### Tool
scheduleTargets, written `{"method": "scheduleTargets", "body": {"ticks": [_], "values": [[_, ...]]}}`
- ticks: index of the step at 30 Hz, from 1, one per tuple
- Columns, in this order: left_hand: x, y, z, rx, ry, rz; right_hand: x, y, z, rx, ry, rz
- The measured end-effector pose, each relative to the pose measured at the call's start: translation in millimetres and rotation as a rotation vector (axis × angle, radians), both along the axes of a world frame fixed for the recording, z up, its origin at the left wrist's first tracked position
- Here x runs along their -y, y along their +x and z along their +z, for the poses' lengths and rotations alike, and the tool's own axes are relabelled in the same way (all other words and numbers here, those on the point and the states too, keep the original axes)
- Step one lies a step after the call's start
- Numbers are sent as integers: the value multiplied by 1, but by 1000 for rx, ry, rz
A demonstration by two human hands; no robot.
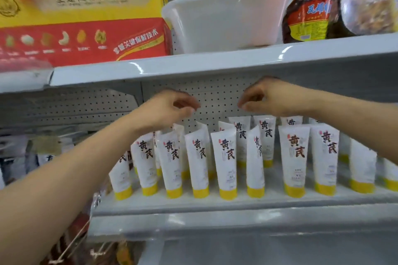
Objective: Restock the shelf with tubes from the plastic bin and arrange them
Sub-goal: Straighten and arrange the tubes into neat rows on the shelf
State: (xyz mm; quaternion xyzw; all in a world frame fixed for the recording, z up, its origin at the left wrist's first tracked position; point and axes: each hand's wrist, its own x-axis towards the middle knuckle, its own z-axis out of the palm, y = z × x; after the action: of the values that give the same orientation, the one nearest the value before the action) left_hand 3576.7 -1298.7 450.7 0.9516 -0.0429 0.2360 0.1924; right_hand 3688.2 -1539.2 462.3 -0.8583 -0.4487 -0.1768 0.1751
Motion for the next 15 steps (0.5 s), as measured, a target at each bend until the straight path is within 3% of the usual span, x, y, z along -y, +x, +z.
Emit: {"method": "scheduleTargets", "body": {"ticks": [9, 15], "values": [[-23, 74, 9, -362, 293, -66, -69, 31, 13, -248, -328, -83], [-31, 100, -1, -411, 226, -175, -92, 39, 10, -207, -546, -127]]}}
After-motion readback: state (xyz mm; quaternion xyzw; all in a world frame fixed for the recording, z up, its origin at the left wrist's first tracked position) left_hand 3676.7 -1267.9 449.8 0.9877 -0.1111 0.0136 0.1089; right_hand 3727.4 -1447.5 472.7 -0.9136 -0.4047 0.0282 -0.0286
